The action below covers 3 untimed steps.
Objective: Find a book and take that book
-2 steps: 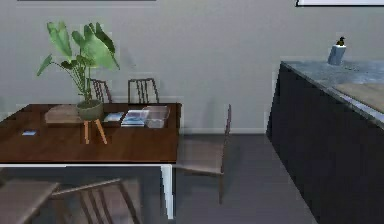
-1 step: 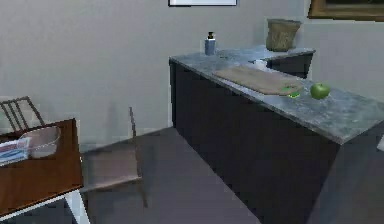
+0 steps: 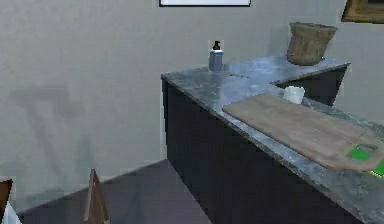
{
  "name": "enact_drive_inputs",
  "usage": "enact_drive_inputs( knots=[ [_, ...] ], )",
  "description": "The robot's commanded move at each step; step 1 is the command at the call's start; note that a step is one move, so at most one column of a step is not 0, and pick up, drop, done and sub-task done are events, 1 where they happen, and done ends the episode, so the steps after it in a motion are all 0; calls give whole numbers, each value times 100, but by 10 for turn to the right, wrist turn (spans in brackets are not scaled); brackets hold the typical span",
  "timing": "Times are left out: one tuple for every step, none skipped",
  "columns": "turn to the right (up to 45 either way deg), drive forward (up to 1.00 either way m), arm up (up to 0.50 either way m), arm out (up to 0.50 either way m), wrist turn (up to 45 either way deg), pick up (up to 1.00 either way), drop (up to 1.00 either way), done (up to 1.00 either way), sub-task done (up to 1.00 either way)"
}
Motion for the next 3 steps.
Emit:
enact_drive_inputs(
  knots=[
    [-450, 0, 0, 0, 0, 0, 0, 0, 0],
    [-450, 0, 0, 0, 0, 0, 0, 0, 0],
    [-450, 0, 0, 0, 0, 0, 0, 0, 0]
  ],
)
